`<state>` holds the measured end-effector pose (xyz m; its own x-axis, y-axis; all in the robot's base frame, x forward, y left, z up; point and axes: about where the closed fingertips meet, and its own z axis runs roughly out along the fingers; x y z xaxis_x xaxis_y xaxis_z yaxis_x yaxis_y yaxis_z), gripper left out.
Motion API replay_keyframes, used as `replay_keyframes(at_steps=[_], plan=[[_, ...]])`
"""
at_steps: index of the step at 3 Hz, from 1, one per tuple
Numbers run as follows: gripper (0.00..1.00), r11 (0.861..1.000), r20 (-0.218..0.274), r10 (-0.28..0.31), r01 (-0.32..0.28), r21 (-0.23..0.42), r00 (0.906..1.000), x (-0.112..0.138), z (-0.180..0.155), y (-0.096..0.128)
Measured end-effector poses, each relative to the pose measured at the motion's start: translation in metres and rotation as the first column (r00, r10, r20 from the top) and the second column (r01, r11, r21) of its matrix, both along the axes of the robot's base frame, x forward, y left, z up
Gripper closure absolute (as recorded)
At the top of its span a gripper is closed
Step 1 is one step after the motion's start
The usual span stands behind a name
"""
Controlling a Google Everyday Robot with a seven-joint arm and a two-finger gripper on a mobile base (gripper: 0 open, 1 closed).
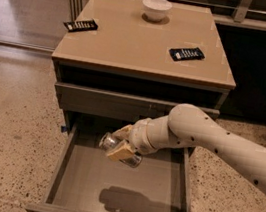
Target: Place redbull can into middle drawer
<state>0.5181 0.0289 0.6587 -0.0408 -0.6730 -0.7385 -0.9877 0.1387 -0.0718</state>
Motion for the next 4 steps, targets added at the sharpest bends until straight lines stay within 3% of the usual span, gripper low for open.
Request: replay_keyframes(at_steps=[2,4], plan=[[1.0,0.999,-0.033,-0.042,0.042,-0.003,0.9986,-0.019,-0.081,0.013],[1.0,0.996,-0.056,-0.064,0.061,-0.06,0.9964,-0.013,-0.147,0.027]])
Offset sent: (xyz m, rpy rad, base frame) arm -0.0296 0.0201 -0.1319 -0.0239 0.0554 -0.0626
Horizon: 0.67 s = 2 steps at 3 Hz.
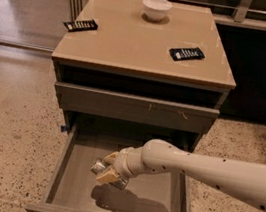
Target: Place redbull can into middle drawer
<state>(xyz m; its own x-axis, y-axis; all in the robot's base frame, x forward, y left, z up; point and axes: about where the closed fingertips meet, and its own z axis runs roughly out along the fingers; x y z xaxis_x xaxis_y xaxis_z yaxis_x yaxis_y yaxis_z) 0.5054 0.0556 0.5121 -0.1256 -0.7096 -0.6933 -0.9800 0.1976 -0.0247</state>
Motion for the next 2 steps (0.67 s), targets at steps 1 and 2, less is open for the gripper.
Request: replay_keyframes(at_steps=[1,2], plan=[[1.0,0.999,0.002,-0.034,0.034,-0.037,0.9994,-0.002,-0.0435,0.0107],[1.0,0.999,0.002,-0.034,0.034,-0.037,0.9994,-0.002,-0.0436,0.0107]])
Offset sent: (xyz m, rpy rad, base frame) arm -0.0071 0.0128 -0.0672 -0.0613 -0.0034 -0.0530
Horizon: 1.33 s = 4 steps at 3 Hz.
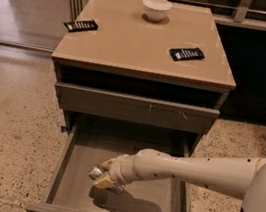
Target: Place redbull can into middle drawer
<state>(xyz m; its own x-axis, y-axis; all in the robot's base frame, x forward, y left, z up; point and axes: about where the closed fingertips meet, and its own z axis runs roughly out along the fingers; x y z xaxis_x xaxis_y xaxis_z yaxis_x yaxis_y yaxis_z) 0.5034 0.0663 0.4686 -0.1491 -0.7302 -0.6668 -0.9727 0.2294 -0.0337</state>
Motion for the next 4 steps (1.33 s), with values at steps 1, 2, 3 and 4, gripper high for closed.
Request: replay_keyframes(at_steps=[1,2,3,4], plan=[[1.0,1.0,-0.039,-0.002,0.002,-0.006,0.9992,0.001,-0.021,0.0],[1.0,0.999,-0.075,-0.044,0.041,-0.031,0.9962,0.006,-0.053,-0.008],[1.0,0.992,-0.135,-0.122,0.115,-0.059,0.9832,0.009,-0.107,-0.02],[1.0,0.992,-0.138,-0.122,0.115,-0.06,0.9829,0.008,-0.108,-0.02]])
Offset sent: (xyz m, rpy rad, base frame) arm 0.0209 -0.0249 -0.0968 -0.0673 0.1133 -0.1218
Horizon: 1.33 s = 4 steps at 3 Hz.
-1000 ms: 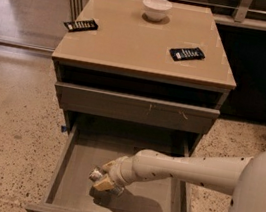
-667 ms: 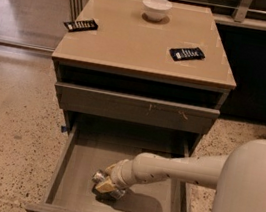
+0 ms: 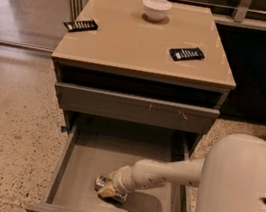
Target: Place redbull can into middle drawer
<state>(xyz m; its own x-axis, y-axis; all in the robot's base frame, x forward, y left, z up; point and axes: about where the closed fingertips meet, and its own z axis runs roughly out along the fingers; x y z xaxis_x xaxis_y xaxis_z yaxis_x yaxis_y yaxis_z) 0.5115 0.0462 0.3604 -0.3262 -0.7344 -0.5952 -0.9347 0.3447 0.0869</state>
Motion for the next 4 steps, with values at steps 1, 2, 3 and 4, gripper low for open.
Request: replay_keyframes(at_steps=[1,2,3,4], plan=[[0.82,1.0,0.0,0.0,0.0,0.0,1.0,0.0,0.0,0.0],[0.58,1.0,0.0,0.0,0.0,0.0,1.0,0.0,0.0,0.0],[0.35,1.0,0.0,0.0,0.0,0.0,1.0,0.0,0.0,0.0001],[0.12,1.0,0.0,0.0,0.0,0.0,1.0,0.0,0.0,0.0001]])
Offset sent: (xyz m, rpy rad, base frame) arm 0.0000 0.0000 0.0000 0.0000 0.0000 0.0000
